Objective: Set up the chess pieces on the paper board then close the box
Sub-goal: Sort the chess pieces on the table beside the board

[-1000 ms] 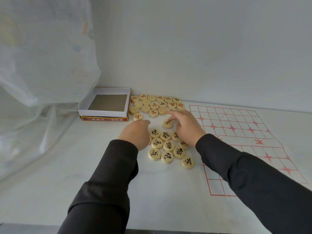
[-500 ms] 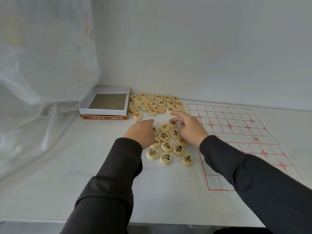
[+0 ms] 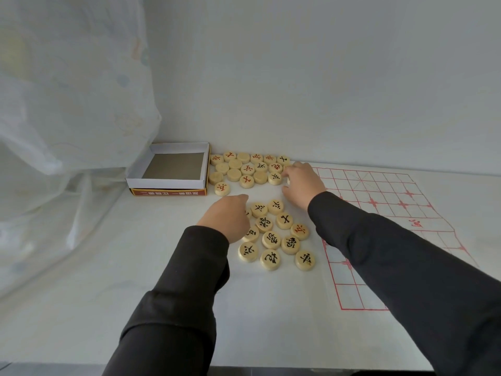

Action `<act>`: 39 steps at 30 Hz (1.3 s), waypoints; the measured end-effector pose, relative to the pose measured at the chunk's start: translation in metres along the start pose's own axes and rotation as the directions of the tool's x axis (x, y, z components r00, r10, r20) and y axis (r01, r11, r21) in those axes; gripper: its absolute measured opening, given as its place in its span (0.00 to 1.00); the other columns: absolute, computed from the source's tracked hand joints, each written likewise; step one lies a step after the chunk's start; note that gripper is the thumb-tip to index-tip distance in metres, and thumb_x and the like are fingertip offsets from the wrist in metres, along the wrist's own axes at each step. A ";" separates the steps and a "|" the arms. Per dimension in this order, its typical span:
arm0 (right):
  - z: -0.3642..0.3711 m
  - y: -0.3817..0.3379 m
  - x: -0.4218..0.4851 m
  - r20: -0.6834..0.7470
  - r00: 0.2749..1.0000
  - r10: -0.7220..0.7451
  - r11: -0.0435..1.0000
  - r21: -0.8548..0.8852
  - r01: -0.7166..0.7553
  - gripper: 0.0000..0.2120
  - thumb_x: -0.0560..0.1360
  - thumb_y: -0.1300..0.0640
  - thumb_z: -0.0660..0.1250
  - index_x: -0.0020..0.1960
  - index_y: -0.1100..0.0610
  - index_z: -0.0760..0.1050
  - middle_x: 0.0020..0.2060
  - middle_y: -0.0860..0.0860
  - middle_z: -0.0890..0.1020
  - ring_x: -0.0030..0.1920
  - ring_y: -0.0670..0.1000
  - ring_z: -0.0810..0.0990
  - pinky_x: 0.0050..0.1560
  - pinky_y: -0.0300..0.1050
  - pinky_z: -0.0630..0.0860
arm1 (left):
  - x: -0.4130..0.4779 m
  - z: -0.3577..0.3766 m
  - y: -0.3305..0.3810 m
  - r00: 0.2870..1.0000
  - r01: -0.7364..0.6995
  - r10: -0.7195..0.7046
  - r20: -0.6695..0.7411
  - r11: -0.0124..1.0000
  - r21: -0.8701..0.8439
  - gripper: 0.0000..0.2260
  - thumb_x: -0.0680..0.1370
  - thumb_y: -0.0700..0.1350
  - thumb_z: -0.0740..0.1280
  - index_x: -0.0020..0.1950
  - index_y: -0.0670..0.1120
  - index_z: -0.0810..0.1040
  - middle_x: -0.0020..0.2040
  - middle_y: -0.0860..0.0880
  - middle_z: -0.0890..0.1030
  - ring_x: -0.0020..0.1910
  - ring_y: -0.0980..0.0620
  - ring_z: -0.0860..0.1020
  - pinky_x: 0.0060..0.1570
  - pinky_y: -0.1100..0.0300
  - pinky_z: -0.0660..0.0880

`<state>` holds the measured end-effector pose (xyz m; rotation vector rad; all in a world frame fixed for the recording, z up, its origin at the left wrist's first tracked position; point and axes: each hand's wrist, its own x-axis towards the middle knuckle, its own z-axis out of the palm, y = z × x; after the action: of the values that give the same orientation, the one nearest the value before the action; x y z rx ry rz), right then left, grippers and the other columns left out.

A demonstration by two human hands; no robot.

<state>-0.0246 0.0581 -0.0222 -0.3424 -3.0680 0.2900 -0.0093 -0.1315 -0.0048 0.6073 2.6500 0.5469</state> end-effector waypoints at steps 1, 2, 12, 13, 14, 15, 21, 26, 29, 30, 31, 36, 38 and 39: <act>-0.001 -0.001 0.000 0.003 1.000 0.012 1.000 -0.018 -0.012 0.17 0.76 0.62 0.61 0.64 0.59 0.72 0.61 0.56 0.72 0.63 0.56 0.67 0.60 0.47 0.68 | 0.001 0.000 -0.001 1.000 -0.001 0.001 0.003 1.000 -0.004 0.26 0.79 0.37 0.57 0.76 0.48 0.56 0.71 0.45 0.67 0.69 0.47 0.67 0.65 0.56 0.66; -0.002 -0.001 0.000 0.004 1.000 0.026 0.999 -0.030 -0.026 0.17 0.75 0.63 0.60 0.63 0.59 0.73 0.60 0.56 0.73 0.62 0.57 0.68 0.60 0.48 0.69 | 0.001 -0.001 -0.001 1.000 0.000 0.000 0.005 1.000 -0.007 0.26 0.79 0.37 0.57 0.76 0.48 0.56 0.71 0.45 0.67 0.69 0.47 0.67 0.65 0.56 0.66; -0.005 0.002 -0.038 0.033 0.997 0.071 0.959 0.274 -0.077 0.09 0.73 0.56 0.69 0.52 0.55 0.80 0.54 0.53 0.77 0.54 0.52 0.75 0.50 0.42 0.69 | -0.006 0.004 0.009 0.999 -0.013 0.016 -0.034 0.997 0.076 0.21 0.77 0.36 0.55 0.70 0.45 0.65 0.65 0.42 0.73 0.64 0.45 0.71 0.61 0.55 0.71; -0.003 0.004 -0.042 -0.036 0.996 0.085 0.951 0.300 -0.071 0.07 0.73 0.57 0.68 0.50 0.56 0.80 0.52 0.53 0.77 0.52 0.53 0.76 0.49 0.42 0.69 | -0.006 0.004 0.009 0.999 -0.015 0.017 -0.035 0.997 0.081 0.21 0.77 0.36 0.55 0.70 0.45 0.66 0.65 0.42 0.73 0.64 0.45 0.70 0.61 0.55 0.71; -0.002 0.007 -0.046 -0.094 0.992 0.089 0.954 0.294 -0.058 0.07 0.74 0.58 0.67 0.50 0.56 0.80 0.51 0.54 0.77 0.52 0.54 0.76 0.49 0.43 0.70 | -0.007 0.005 0.009 0.999 -0.015 0.019 -0.038 0.996 0.083 0.21 0.77 0.36 0.55 0.70 0.44 0.66 0.65 0.42 0.73 0.64 0.45 0.70 0.61 0.55 0.71; 0.000 0.010 -0.050 -0.128 0.989 0.069 0.964 0.264 -0.033 0.08 0.75 0.58 0.67 0.52 0.56 0.80 0.51 0.55 0.76 0.51 0.55 0.76 0.49 0.42 0.69 | -0.007 0.005 0.009 0.999 -0.016 0.020 -0.041 0.996 0.083 0.21 0.77 0.36 0.55 0.70 0.44 0.66 0.65 0.42 0.73 0.64 0.45 0.70 0.62 0.55 0.71; 0.004 0.019 -0.076 -0.013 0.966 -0.259 0.965 0.022 0.260 0.21 0.76 0.66 0.59 0.68 0.59 0.70 0.58 0.52 0.72 0.59 0.52 0.71 0.57 0.41 0.70 | -0.004 0.008 0.008 0.997 -0.016 0.023 -0.077 0.995 0.094 0.20 0.77 0.36 0.55 0.69 0.44 0.67 0.64 0.43 0.73 0.64 0.46 0.70 0.60 0.55 0.71; 0.000 0.016 -0.090 -0.071 0.993 -0.099 0.900 0.420 0.120 0.23 0.78 0.68 0.55 0.72 0.58 0.63 0.69 0.53 0.67 0.70 0.50 0.62 0.65 0.33 0.55 | -0.002 0.009 0.009 0.990 0.027 -0.025 -0.142 1.000 0.012 0.22 0.77 0.36 0.56 0.71 0.45 0.65 0.66 0.44 0.72 0.67 0.46 0.67 0.63 0.54 0.70; 0.002 0.005 -0.101 0.022 1.000 0.016 0.738 0.674 -0.027 0.22 0.81 0.60 0.52 0.75 0.53 0.56 0.73 0.49 0.61 0.73 0.46 0.57 0.66 0.34 0.53 | -0.003 0.009 0.009 0.986 0.066 -0.094 -0.140 0.979 -0.194 0.22 0.77 0.35 0.56 0.72 0.45 0.65 0.69 0.44 0.70 0.68 0.46 0.68 0.63 0.56 0.67; 0.005 0.002 -0.103 0.051 0.998 0.033 0.712 0.700 -0.059 0.22 0.82 0.57 0.51 0.75 0.52 0.55 0.74 0.48 0.60 0.74 0.46 0.56 0.67 0.35 0.53 | -0.003 0.009 0.008 0.983 0.080 -0.122 -0.139 0.959 -0.273 0.23 0.77 0.35 0.56 0.72 0.45 0.65 0.69 0.44 0.70 0.68 0.46 0.68 0.63 0.56 0.67; 0.007 -0.001 -0.105 0.066 0.997 0.041 0.704 0.706 -0.076 0.22 0.82 0.55 0.50 0.75 0.52 0.55 0.74 0.48 0.59 0.74 0.46 0.56 0.67 0.36 0.53 | -0.001 0.009 0.007 0.979 0.091 -0.147 -0.141 0.936 -0.341 0.23 0.77 0.35 0.56 0.72 0.45 0.66 0.69 0.44 0.70 0.68 0.46 0.68 0.63 0.56 0.67; 0.016 -0.014 -0.097 0.083 0.996 0.018 0.675 0.734 -0.073 0.22 0.82 0.52 0.50 0.75 0.52 0.55 0.73 0.49 0.62 0.72 0.48 0.61 0.67 0.38 0.58 | 0.004 -0.001 -0.001 0.960 0.136 -0.252 -0.118 0.794 -0.593 0.20 0.78 0.35 0.54 0.68 0.45 0.70 0.67 0.45 0.73 0.66 0.47 0.70 0.59 0.59 0.67; 0.013 -0.019 -0.092 0.119 0.993 -0.018 0.646 0.759 -0.079 0.22 0.82 0.53 0.52 0.75 0.51 0.54 0.73 0.49 0.61 0.73 0.49 0.60 0.67 0.40 0.59 | 0.005 -0.005 -0.004 0.950 0.152 -0.295 -0.101 0.721 -0.676 0.19 0.78 0.35 0.54 0.66 0.45 0.73 0.66 0.44 0.73 0.66 0.46 0.70 0.61 0.58 0.68; 0.010 -0.020 -0.090 0.129 0.991 -0.031 0.658 0.749 -0.077 0.22 0.82 0.56 0.54 0.75 0.51 0.54 0.74 0.49 0.61 0.73 0.49 0.59 0.67 0.40 0.59 | 0.005 -0.006 -0.006 0.947 0.157 -0.308 -0.094 0.697 -0.700 0.18 0.78 0.35 0.55 0.65 0.45 0.74 0.66 0.44 0.73 0.66 0.46 0.70 0.63 0.56 0.68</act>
<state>0.0586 0.0169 -0.0298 -0.3087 -2.7032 1.5769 -0.0179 -0.1357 -0.0035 -0.0274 2.3645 1.4792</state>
